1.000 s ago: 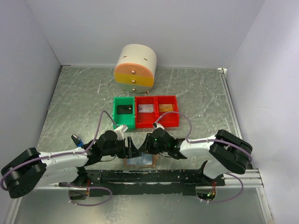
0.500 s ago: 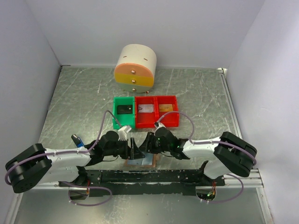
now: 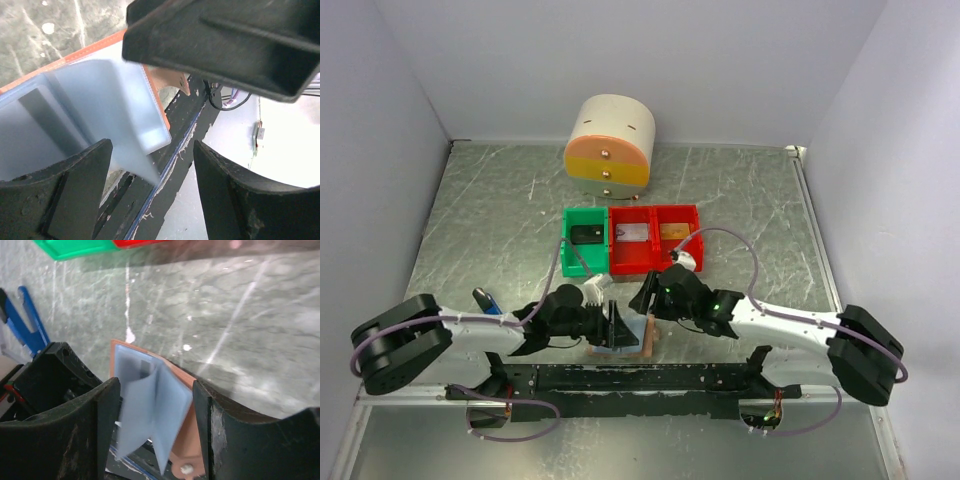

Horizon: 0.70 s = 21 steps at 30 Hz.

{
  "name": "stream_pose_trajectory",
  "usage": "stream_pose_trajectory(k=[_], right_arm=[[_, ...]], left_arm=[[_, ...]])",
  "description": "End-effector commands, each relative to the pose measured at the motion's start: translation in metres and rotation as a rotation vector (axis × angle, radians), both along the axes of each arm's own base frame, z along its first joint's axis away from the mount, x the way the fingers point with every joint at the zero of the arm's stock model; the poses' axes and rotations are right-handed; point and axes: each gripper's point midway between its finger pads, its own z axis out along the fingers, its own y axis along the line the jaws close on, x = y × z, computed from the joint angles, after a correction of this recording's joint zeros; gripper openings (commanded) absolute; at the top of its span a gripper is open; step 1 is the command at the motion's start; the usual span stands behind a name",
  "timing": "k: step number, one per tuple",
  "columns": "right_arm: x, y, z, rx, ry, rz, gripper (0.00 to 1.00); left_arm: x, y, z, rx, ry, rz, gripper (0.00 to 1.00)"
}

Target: Take the credit cards out of the card holder

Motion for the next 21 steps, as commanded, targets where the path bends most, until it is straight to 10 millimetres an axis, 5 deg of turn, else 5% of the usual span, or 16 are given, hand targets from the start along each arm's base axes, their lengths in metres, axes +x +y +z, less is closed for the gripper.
stream_pose_trajectory(k=[1, 7, 12, 17, 21], right_arm=[[0.007, -0.047, -0.006, -0.169, -0.006, -0.153, 0.60], [0.008, -0.063, 0.000, -0.143, -0.026, -0.234, 0.61], [0.007, -0.053, 0.007, -0.135, -0.044, -0.165, 0.61], [0.010, -0.045, 0.017, -0.140, -0.068, -0.120, 0.62], [0.009, -0.029, 0.033, -0.060, -0.112, -0.047, 0.63]], left_arm=[[-0.003, -0.032, 0.026, -0.105, -0.044, -0.066, 0.77], [-0.004, -0.045, -0.003, -0.026, 0.000, -0.059, 0.74], [0.001, -0.038, -0.036, 0.120, 0.032, -0.019, 0.71], [0.005, -0.038, -0.004, 0.052, -0.026, 0.001, 0.72], [0.021, -0.019, 0.012, 0.127, -0.103, 0.100, 0.76]])
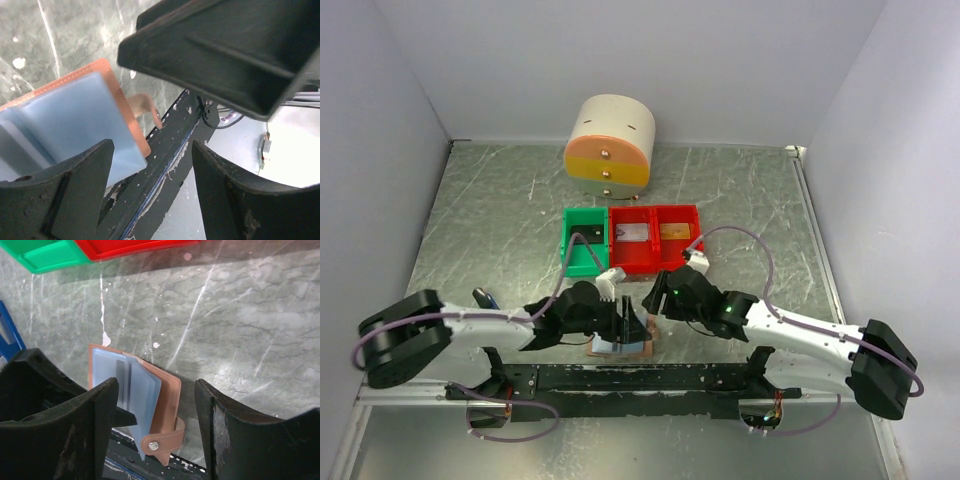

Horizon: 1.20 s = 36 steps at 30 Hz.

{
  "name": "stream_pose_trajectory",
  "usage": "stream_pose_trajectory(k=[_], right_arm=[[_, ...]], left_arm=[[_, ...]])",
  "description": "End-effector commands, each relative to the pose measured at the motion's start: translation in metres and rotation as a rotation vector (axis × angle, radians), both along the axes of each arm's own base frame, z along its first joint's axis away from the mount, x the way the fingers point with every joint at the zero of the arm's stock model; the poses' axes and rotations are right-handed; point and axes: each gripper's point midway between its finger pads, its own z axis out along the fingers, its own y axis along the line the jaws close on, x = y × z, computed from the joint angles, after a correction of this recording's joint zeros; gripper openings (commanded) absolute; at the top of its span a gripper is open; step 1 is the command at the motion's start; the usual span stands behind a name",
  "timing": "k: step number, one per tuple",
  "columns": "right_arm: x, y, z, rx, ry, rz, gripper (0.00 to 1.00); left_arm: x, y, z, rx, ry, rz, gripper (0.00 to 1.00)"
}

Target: Take the credit cards out of the card holder

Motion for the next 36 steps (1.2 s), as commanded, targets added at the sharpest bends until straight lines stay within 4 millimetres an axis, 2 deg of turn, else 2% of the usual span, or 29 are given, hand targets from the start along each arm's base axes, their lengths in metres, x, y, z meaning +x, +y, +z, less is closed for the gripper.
stream_pose_trajectory(k=[1, 5, 10, 16, 20, 26, 30, 36], right_arm=[[0.005, 0.019, 0.028, 0.081, -0.070, 0.075, 0.63], [0.009, 0.029, 0.039, 0.073, -0.082, 0.109, 0.63], [0.009, 0.045, 0.044, 0.026, -0.084, 0.163, 0.62], [-0.001, 0.069, 0.029, -0.038, -0.056, 0.198, 0.57], [-0.010, 0.086, 0.018, -0.115, -0.045, 0.236, 0.56], [-0.017, 0.106, -0.008, -0.232, -0.011, 0.244, 0.54], [-0.018, 0.111, -0.026, -0.335, 0.007, 0.221, 0.60], [-0.019, 0.110, -0.044, -0.412, 0.035, 0.205, 0.61]], left_arm=[[0.025, 0.026, 0.007, 0.135, -0.109, 0.139, 0.77], [0.038, 0.054, 0.016, 0.228, -0.163, 0.240, 0.82], [0.052, 0.098, 0.013, 0.351, -0.164, 0.425, 0.86], [0.061, 0.167, -0.006, 0.517, -0.074, 0.685, 0.88], [0.060, 0.192, -0.017, 0.523, -0.006, 0.769, 0.88], [0.059, 0.213, -0.015, 0.486, 0.023, 0.869, 0.89], [0.058, 0.215, -0.010, 0.472, 0.012, 0.868, 0.88], [0.058, 0.209, -0.008, 0.456, 0.005, 0.836, 0.87]])
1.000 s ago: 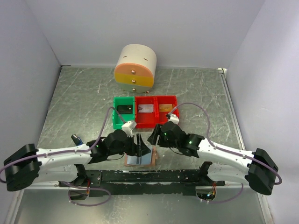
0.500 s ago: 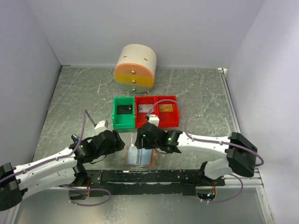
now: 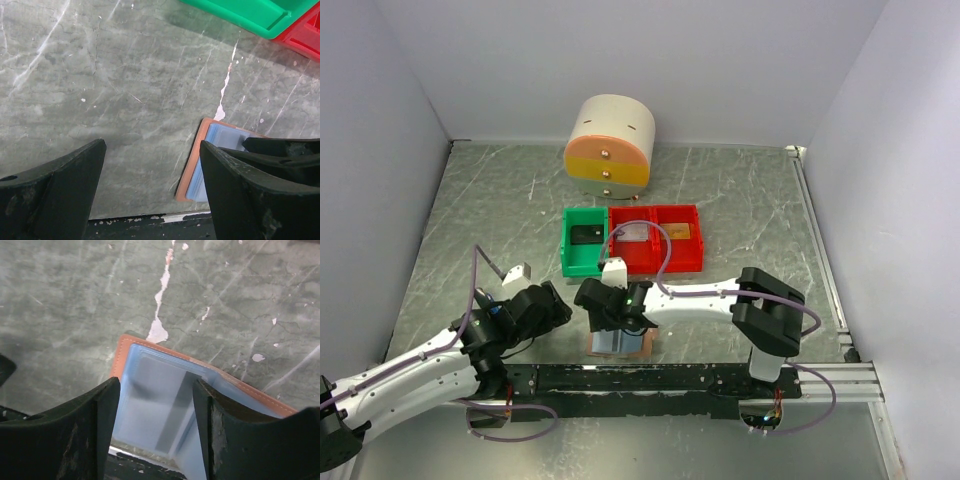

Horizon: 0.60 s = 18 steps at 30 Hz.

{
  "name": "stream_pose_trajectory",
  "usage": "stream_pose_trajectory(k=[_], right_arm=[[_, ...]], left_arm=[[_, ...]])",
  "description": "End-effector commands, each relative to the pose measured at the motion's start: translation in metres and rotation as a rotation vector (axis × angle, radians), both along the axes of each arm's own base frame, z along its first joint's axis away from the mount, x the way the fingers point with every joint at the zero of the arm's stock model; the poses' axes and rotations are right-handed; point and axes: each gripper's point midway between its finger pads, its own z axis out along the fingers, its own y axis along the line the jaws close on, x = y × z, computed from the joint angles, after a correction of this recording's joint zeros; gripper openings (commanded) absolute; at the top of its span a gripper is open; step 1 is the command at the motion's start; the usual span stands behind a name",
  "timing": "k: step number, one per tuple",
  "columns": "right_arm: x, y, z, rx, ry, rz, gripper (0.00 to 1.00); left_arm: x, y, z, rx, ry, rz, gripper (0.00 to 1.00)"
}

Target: Take the credit cards out of the card holder

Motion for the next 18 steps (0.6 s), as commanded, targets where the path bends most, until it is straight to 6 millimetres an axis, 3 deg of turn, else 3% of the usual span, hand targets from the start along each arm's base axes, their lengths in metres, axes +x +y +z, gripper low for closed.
stream_pose_trajectory(k=[1, 11, 18], right_arm=[[0.003, -0.012, -0.008, -0.070, -0.010, -0.049, 0.61], [-0.002, -0.014, -0.005, -0.044, -0.004, -0.028, 0.64], [-0.011, -0.022, -0.034, -0.089, 0.048, -0.022, 0.64]], left_arm=[[0.001, 0.002, 0.000, 0.005, -0.008, -0.002, 0.87], [0.001, -0.004, 0.000, -0.015, -0.007, -0.019, 0.85], [0.000, -0.004, -0.002, -0.009, 0.000, -0.023, 0.85]])
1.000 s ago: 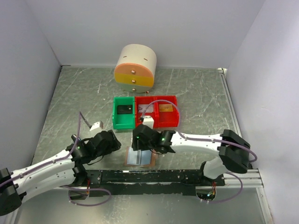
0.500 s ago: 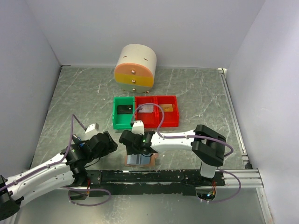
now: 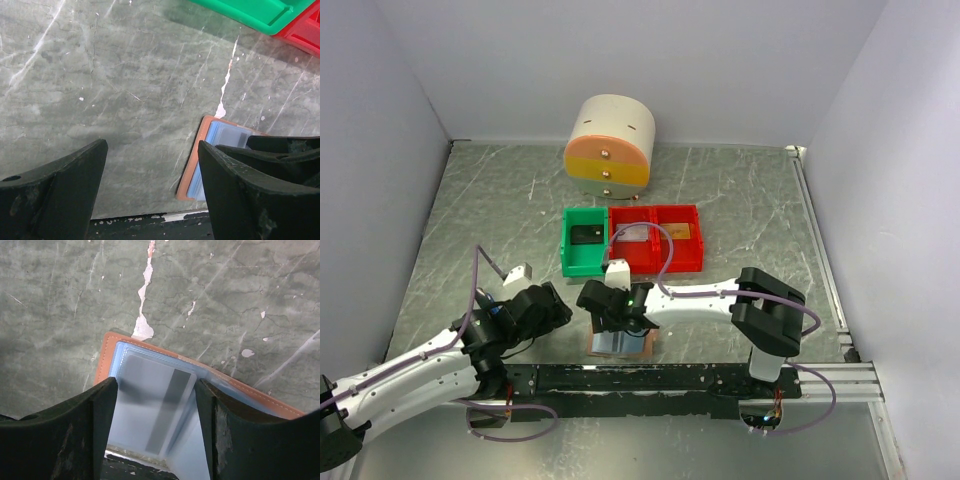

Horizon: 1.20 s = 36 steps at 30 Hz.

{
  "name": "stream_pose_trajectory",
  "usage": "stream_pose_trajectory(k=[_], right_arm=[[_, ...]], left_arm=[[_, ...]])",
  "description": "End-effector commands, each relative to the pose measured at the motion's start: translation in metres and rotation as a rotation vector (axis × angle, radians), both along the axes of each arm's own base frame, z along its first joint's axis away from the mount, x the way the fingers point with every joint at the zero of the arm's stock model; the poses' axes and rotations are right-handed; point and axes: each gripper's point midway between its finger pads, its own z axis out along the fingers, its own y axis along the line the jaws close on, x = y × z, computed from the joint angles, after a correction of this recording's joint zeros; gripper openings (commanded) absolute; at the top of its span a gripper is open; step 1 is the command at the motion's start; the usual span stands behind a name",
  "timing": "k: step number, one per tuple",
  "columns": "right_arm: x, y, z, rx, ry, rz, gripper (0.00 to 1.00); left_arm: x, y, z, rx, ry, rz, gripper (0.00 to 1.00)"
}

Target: Take the credit cards out of the card holder

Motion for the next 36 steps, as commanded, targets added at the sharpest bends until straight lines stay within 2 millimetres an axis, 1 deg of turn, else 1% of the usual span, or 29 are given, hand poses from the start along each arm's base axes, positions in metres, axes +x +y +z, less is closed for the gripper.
stream_pose_trajectory(k=[1, 4, 9, 14, 20, 22, 25, 28, 30, 32, 36], right_arm=[[-0.009, -0.011, -0.026, -0.043, 0.043, -0.002, 0.64], [-0.010, -0.009, -0.029, -0.038, 0.048, 0.000, 0.65], [-0.008, -0.019, -0.034, -0.092, 0.037, -0.004, 0.66], [-0.006, -0.021, -0.033, -0.107, 0.029, 0.007, 0.66], [-0.006, -0.019, -0.034, -0.116, 0.025, 0.017, 0.66], [-0.005, -0.023, -0.035, -0.142, 0.023, 0.012, 0.66], [-0.004, -0.023, -0.034, -0.163, 0.012, 0.018, 0.66], [-0.007, -0.017, -0.034, -0.121, 0.024, 0.034, 0.63], [-0.009, -0.010, -0.031, -0.065, 0.030, 0.048, 0.61], [-0.012, -0.009, -0.031, -0.007, 0.050, 0.058, 0.60], [-0.012, -0.005, -0.023, 0.127, 0.084, 0.060, 0.58]], left_arm=[[0.001, -0.004, 0.000, -0.014, -0.004, -0.015, 0.85], [0.001, -0.008, -0.001, -0.021, 0.000, -0.029, 0.84], [0.001, -0.013, -0.003, -0.022, 0.011, -0.047, 0.83], [0.002, -0.016, -0.006, -0.025, 0.019, -0.053, 0.82], [0.001, -0.016, -0.006, -0.028, 0.016, -0.052, 0.83], [0.001, -0.015, -0.006, -0.028, 0.016, -0.049, 0.83], [0.002, -0.015, -0.006, -0.025, 0.016, -0.049, 0.83], [0.002, -0.015, -0.006, -0.024, 0.016, -0.050, 0.83], [0.001, -0.015, -0.006, -0.021, 0.019, -0.051, 0.83], [0.001, -0.016, -0.005, -0.025, 0.014, -0.060, 0.83], [0.002, -0.026, 0.000, -0.059, -0.008, -0.114, 0.82]])
